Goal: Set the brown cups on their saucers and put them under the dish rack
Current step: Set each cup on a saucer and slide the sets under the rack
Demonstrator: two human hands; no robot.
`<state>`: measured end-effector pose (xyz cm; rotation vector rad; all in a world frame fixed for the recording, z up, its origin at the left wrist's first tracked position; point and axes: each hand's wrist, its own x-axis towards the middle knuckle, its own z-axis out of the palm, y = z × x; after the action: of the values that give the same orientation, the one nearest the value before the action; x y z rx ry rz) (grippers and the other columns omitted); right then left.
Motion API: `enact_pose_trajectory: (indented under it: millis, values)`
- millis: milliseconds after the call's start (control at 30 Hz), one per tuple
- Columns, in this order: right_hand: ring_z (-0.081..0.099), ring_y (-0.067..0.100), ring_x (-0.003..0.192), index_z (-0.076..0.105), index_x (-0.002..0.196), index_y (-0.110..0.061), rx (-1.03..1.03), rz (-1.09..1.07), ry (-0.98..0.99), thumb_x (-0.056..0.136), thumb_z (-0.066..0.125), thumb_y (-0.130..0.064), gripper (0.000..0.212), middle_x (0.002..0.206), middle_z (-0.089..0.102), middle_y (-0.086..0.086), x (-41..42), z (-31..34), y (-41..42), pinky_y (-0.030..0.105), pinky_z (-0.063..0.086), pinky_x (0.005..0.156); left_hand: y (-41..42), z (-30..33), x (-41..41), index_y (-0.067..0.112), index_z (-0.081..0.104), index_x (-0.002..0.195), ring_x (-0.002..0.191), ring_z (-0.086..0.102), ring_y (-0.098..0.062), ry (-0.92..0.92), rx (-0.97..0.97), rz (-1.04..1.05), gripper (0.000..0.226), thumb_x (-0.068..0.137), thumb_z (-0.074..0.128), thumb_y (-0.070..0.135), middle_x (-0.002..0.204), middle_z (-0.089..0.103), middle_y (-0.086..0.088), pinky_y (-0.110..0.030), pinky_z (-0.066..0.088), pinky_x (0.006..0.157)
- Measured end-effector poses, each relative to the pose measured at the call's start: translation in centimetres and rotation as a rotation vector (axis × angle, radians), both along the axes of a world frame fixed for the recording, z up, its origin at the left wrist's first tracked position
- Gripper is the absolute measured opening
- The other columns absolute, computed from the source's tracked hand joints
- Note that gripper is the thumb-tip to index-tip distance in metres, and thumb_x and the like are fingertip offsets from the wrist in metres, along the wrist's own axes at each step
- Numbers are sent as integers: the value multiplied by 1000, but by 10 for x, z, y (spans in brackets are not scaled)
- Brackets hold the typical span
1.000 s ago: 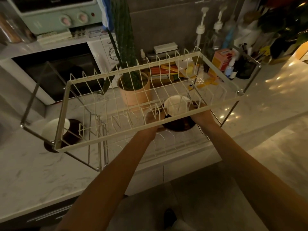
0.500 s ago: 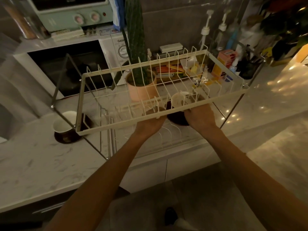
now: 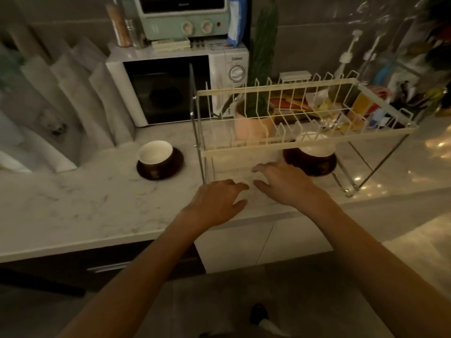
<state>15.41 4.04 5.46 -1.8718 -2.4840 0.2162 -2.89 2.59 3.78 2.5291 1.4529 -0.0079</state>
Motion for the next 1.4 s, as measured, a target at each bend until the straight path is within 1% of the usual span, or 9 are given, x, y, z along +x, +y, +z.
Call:
enact_pose_trajectory:
  millis: [200,333,533,733,867,1033,1200,1300,1400]
  values:
    - [51,26,122,42,141,-32,-340,120,-98,95,48,-50,50,138,54,7,-54,-2,-21,36,43,90,-39,4,-62,34,34,145,122,53,-22,89,-154,19,53,95,40,53,141,51,-3,-40,46,97]
    - [52,26,120,43,140,-33,-429,182,-103,93,49,-53,52,136,53,6,-92,-1,-32,40,46,96,-49,0,-111,36,33,145,120,53,-22,190,-227,89,54,95,42,53,137,54,-2,-39,47,96]
    - [51,23,123,37,145,-31,-430,274,-77,94,50,-50,56,141,51,4,-151,10,-37,37,45,97,-56,-1,-180,33,33,145,126,51,-24,276,-167,253,55,95,42,52,142,50,-4,-41,44,101]
    - [51,26,125,35,145,-31,-237,251,-202,94,45,-55,58,143,50,5,-197,6,-27,35,40,80,-51,5,-231,33,27,148,133,45,-26,315,-174,341,57,96,37,55,148,44,-4,-42,38,104]
    - [53,26,122,40,142,-27,-154,176,-144,95,42,-53,54,140,52,5,-216,1,-15,36,40,79,-41,4,-250,34,29,147,133,45,-27,299,-171,407,57,95,36,57,147,45,-3,-43,37,104]
    - [55,29,117,44,137,-21,15,81,20,96,43,-47,48,132,56,10,-230,-4,10,42,46,86,-18,-4,-257,33,32,146,123,54,-29,215,-53,513,56,95,37,55,138,54,-5,-43,45,96]
    - [47,32,129,37,144,-19,175,9,109,97,45,-47,55,146,44,12,-239,-16,46,46,41,101,13,-11,-251,27,36,144,109,61,-28,-36,174,638,54,95,43,49,124,62,-8,-41,51,84]
    - [40,31,136,36,145,-20,238,-45,168,96,46,-46,56,151,39,12,-241,-28,72,48,37,107,43,-19,-246,25,37,144,112,61,-28,-190,248,694,55,95,44,49,130,59,-9,-41,51,86]
    - [34,31,141,32,147,-21,204,-131,260,97,44,-47,57,155,33,11,-244,-40,98,48,34,109,78,-27,-240,25,35,146,121,56,-28,-380,165,824,58,95,43,53,141,53,-10,-40,48,95]
